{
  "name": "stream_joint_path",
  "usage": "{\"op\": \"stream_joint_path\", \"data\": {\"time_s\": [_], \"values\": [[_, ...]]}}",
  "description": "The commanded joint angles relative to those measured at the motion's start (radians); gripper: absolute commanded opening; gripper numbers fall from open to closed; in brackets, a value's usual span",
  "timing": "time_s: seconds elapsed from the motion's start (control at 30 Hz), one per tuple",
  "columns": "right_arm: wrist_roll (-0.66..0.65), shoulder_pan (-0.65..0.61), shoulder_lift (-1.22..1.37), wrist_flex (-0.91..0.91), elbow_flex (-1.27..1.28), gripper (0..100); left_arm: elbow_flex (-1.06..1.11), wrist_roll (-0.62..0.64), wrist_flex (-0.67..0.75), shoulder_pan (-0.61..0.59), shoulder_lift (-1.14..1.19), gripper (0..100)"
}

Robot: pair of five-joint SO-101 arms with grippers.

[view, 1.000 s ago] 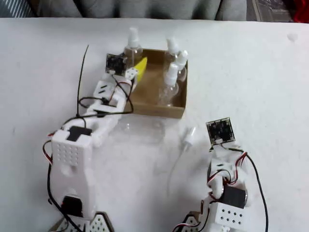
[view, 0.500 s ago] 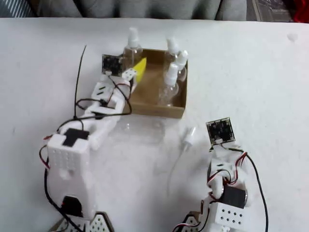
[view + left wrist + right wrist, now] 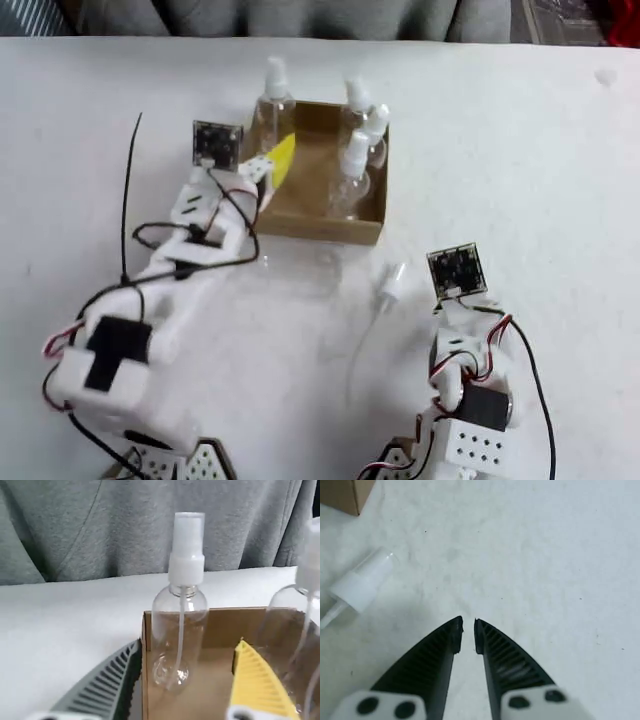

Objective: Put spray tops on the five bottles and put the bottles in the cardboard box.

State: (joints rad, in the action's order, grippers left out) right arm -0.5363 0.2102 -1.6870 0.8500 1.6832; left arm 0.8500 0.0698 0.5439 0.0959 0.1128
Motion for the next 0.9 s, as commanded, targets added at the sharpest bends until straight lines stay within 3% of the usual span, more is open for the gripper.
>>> {"op": "stream_joint_path", "data": {"time_s": [0.0,0.23,0.6,0.87], "values": [[-0.011,0.008,-0.010,0.002,0.012,1.7,0.127,0.008,0.000,0.031,-0.203,27],[-0.011,0.008,-0.010,0.002,0.012,1.7,0.338,0.008,-0.068,0.035,-0.440,27],[-0.011,0.012,-0.010,0.002,0.012,1.7,0.377,0.015,-0.697,-0.021,-0.731,27],[-0.011,0.013,-0.010,0.004,0.012,1.7,0.397,0.015,-0.976,-0.157,-0.828,27]]}}
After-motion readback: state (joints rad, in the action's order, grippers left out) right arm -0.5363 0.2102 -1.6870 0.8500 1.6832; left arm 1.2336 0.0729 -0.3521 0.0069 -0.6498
